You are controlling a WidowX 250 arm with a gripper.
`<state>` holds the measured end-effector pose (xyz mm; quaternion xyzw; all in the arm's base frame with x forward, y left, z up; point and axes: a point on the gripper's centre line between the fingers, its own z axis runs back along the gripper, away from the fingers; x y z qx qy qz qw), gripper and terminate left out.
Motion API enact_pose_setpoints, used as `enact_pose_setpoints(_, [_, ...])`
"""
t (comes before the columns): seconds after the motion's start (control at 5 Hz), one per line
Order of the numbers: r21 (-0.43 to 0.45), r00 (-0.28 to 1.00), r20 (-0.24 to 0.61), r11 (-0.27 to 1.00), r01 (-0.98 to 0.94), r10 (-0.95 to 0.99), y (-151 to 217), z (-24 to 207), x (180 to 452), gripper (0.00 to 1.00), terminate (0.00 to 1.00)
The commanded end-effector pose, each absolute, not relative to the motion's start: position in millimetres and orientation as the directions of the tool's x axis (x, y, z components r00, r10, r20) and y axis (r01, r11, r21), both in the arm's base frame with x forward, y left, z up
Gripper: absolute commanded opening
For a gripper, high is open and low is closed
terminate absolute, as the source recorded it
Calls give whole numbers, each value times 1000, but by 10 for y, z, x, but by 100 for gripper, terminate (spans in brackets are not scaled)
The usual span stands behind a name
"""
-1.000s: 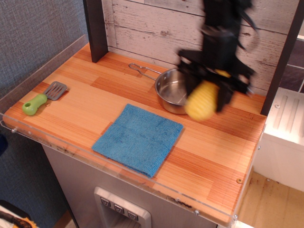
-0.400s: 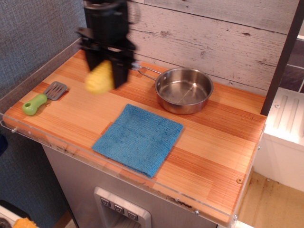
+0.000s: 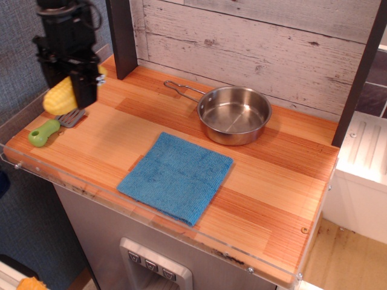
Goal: Relocate the corn to the right of the green scoop.
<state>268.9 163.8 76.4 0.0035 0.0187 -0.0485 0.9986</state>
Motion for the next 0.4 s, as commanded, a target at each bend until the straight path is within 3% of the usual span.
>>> enact_pose_setpoints(0.0, [-20, 977, -33, 978, 208, -209, 1465, 594, 2713, 0, 0])
enact_pose_setpoints(0.2, [-14, 968, -59, 970, 245, -245, 1232, 506, 2748, 0, 0])
